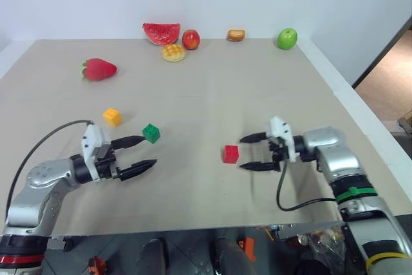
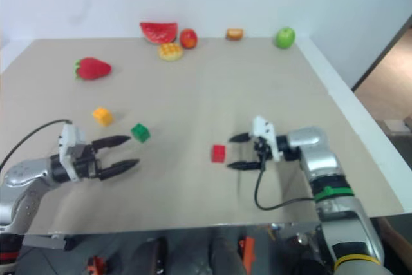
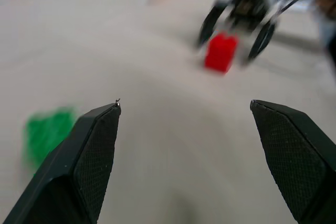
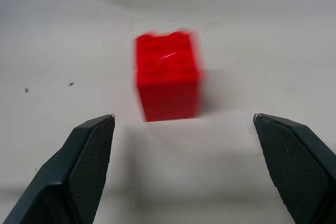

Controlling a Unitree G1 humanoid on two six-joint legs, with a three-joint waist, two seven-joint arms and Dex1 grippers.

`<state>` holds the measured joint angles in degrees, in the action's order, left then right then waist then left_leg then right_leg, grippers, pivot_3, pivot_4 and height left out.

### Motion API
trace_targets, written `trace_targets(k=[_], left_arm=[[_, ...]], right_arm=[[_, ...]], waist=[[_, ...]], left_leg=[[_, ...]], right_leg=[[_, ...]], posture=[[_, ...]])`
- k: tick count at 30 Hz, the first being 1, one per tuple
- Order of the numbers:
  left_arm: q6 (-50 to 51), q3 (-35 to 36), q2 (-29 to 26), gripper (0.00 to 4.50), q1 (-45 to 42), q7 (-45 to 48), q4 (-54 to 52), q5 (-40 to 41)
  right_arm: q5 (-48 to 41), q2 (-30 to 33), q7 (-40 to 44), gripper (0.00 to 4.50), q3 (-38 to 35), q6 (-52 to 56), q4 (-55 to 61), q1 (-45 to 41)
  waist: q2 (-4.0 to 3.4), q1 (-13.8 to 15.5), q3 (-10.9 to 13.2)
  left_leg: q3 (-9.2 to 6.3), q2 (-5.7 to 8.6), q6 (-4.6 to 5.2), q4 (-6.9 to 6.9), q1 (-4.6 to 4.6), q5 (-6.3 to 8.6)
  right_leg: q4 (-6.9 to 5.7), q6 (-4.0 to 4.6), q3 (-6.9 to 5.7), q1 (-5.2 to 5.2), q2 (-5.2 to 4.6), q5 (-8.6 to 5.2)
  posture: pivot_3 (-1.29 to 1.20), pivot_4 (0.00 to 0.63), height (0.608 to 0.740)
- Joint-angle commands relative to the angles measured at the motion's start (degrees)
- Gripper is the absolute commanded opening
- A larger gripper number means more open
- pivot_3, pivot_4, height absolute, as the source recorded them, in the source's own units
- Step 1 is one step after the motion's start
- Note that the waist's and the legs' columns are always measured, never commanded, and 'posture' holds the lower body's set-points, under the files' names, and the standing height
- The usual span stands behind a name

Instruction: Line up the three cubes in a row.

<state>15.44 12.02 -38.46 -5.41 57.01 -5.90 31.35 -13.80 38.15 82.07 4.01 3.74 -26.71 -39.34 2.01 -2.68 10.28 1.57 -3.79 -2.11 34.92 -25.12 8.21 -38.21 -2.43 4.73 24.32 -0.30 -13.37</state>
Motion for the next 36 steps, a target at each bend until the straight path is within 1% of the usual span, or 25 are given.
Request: trace_targets(k=[1,5,12,17,24,27,30,33,36], left_arm=[[0.55,2.2,0.95,4.08,-0.23,-4.91,0.68,-1.24],[0.77,1.59,2.35,4.08,0.39,-5.53,0.77,-0.95],[0.63,-0.66,3.89,4.08,-1.76,-5.33,4.08,-2.16],[-2.57,-4.43,5.7,4.08,-7.17,-3.7,11.44,-5.42],[-7.53,-7.05,8.71,4.08,-14.1,-2.61,21.1,-9.27],[-11.46,-8.24,10.85,4.08,-18.15,-3.97,26.56,-12.08],[-13.09,-8.12,12.23,4.08,-20.42,-4.47,28.92,-12.88],[-14.16,-7.85,13.04,3.24,-21.54,-4.8,30.15,-13.27],[-14.85,-7.58,13.19,2.21,-21.67,-4.89,30.73,-13.5]], right_arm=[[-6.0,0.56,-2.25,4.39,-5.16,4.78,7.56,-2.6],[-9.99,-0.17,-4.46,4.39,-6.71,10.02,15.36,-0.09],[-11.63,-2.0,-9.29,4.39,-5.64,13.34,24.72,4.77],[-15.32,-2.12,-12.42,4.39,-6.54,17.68,32.08,7.18],[-17.06,-1.43,-15.4,4.39,-7.61,19.33,36.15,9.62],[-17.22,-1.01,-16.64,4.39,-8.15,19.71,37.3,10.82],[-17.18,-0.7,-17.29,4.39,-8.24,19.72,37.97,11.75],[-17.35,-0.6,-17.89,4.5,-8.28,19.76,38.65,12.57],[-17.57,-0.51,-18.41,4.5,-8.24,19.84,39.12,13.07]], waist=[[0.01,-0.04,-0.01],[0.04,0.0,-0.02],[0.04,0.07,-0.02],[0.04,0.08,-0.03],[0.06,0.12,-0.04],[0.06,0.14,-0.04],[0.07,0.13,-0.04],[0.07,0.12,-0.04],[0.07,0.04,-0.04]], left_leg=[[-0.01,-0.02,0.0,-0.01,0.04,0.0],[-0.03,-0.03,0.0,-0.04,0.04,0.0],[0.0,0.01,-0.02,-0.05,-0.03,0.01],[-0.03,0.0,-0.01,-0.04,0.0,0.0],[-0.03,0.02,-0.01,-0.02,-0.06,0.0],[-0.03,0.02,-0.01,-0.04,-0.05,0.0],[-0.04,0.02,0.0,-0.03,-0.05,0.0],[-0.03,0.03,0.0,-0.01,-0.06,0.0],[-0.02,0.02,0.0,-0.01,-0.05,0.0]], right_leg=[[0.0,0.02,-0.01,-0.01,0.02,0.01],[0.0,0.04,-0.05,-0.04,0.02,-0.01],[0.02,0.01,-0.03,-0.02,-0.05,-0.04],[0.01,0.01,-0.05,-0.03,-0.01,0.01],[0.03,-0.03,-0.04,-0.04,-0.02,0.0],[0.03,-0.04,-0.04,-0.04,0.0,0.0],[0.03,-0.08,-0.03,-0.05,0.01,0.02],[0.03,-0.12,-0.01,-0.06,0.01,0.04],[0.03,-0.13,0.0,-0.05,0.02,0.05]], posture=[[0.0,0.15,0.74],[0.0,0.15,0.74],[0.0,0.15,0.74],[0.0,0.15,0.74],[0.0,0.15,0.74],[0.0,0.15,0.74],[0.0,0.15,0.74],[0.0,0.15,0.74],[0.0,0.15,0.74]])
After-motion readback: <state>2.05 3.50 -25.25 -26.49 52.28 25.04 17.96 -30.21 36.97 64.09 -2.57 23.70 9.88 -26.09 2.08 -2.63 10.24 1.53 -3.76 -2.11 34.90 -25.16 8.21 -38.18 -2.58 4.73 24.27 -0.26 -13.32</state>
